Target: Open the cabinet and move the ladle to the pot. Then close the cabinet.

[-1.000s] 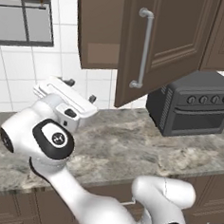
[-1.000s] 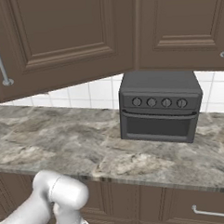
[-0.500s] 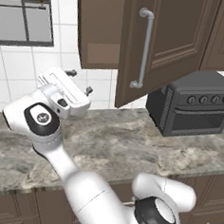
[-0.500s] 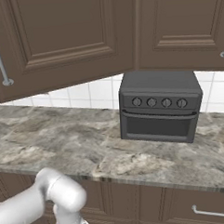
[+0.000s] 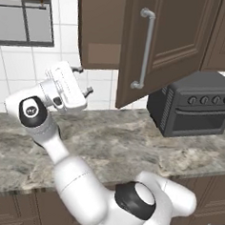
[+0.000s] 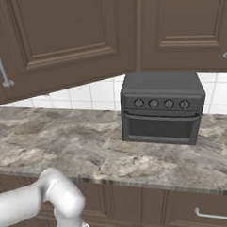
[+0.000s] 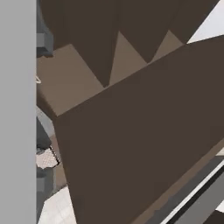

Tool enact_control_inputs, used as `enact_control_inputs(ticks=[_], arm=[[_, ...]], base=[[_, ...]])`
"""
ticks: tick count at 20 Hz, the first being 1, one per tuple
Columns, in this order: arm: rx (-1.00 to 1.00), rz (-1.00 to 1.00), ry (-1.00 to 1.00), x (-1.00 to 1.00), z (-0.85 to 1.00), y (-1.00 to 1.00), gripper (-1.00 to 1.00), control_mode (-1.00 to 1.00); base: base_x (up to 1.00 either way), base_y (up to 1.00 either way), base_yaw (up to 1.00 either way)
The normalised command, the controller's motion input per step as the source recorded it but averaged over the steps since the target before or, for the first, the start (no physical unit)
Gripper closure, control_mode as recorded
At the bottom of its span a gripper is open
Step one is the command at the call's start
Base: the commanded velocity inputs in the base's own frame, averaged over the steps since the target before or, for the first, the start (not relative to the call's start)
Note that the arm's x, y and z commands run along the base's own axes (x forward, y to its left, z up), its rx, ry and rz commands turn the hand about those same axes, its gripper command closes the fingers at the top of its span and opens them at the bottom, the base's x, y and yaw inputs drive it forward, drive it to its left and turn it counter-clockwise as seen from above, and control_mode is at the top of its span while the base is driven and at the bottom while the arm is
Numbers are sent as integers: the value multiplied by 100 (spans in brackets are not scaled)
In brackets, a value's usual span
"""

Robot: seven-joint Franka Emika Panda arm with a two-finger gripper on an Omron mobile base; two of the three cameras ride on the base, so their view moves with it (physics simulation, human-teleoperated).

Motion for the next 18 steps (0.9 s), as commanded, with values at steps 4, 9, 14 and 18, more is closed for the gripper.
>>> enact_control_inputs(ticks=[4,9,14,18], arm=[[2,-26,-21,0,3,-27,-100,-100],[6,-20,-20,0,22,-45,-100,-100],[11,-15,-16,0,42,-65,-100,-100],[14,-10,-10,0,48,-74,-100,-100]], base=[[0,0,0],[0,0,0],[0,0,0],[0,0,0]])
